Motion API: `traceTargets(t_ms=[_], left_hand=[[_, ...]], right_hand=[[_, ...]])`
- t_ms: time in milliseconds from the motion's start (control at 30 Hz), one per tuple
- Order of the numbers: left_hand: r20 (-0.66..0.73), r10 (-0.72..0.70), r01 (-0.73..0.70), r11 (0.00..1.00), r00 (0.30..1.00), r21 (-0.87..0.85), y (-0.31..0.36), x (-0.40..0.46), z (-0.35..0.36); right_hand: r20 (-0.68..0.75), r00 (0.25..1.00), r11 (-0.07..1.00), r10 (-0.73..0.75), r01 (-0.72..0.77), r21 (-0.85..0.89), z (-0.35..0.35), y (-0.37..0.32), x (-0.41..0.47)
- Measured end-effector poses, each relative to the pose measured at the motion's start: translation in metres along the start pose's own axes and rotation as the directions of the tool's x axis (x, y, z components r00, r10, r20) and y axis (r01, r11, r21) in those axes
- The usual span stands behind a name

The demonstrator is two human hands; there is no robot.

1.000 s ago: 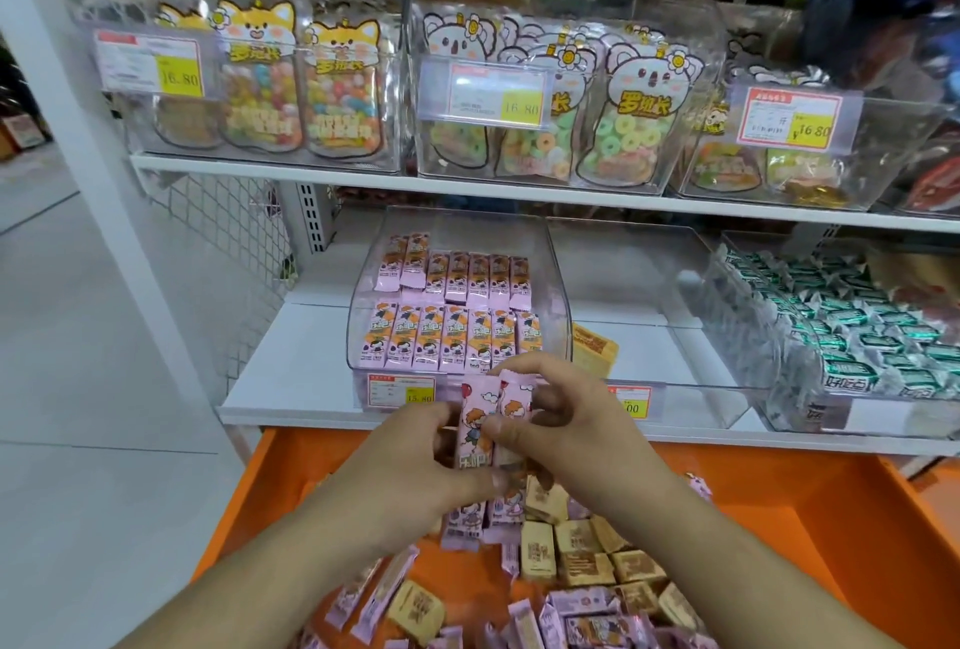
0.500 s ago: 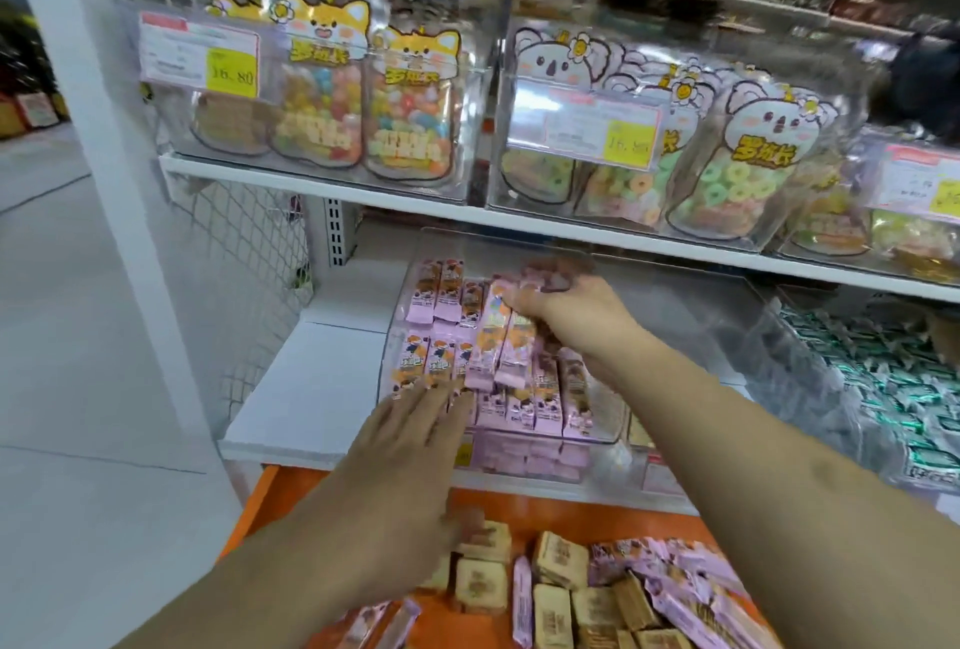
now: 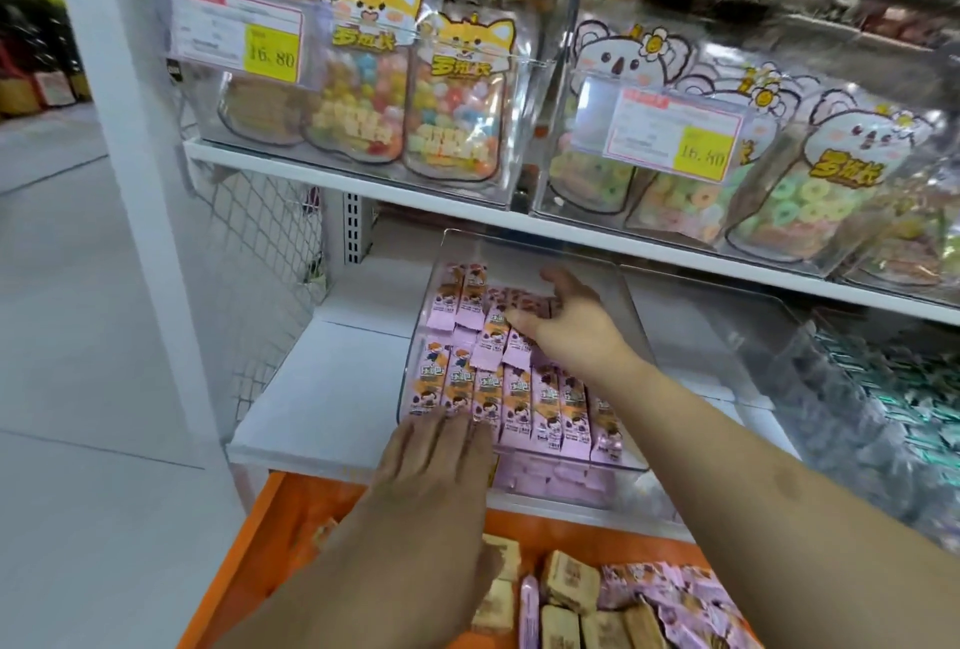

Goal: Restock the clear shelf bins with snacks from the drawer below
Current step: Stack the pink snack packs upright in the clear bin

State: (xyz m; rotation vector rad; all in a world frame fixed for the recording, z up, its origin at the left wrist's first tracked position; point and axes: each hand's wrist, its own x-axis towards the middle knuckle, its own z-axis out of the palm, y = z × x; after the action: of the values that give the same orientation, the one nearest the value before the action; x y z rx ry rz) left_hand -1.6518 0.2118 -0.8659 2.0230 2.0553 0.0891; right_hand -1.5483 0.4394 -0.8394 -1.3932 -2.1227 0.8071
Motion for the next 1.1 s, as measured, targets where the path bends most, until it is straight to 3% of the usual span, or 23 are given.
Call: traceTargets(t_ms=[200,333,1100], left_hand=[[0.027,-0.014,0.014,1.000,1.000,-0.011,-0.002,0.002,0.003],[0.029,-0.008,0.009,1.000,1.000,-0.023,-0.001,0.001,0.000],[-0.049,0.012,-0.013,0.999,0.999,-0.031,-0.002,-0.001,0.002]], right_hand=[[0.163,0.982,0.991,-0.094,0.108,-0.081,0.003,0.000,-0.032],[0.113,0.984,0.970,-0.138,0.157,-0.186,0.008,0.001,-0.027],[0.066,0.979,0.940,-0.191,0.202,-0.274,0.017,0.002,0.004]])
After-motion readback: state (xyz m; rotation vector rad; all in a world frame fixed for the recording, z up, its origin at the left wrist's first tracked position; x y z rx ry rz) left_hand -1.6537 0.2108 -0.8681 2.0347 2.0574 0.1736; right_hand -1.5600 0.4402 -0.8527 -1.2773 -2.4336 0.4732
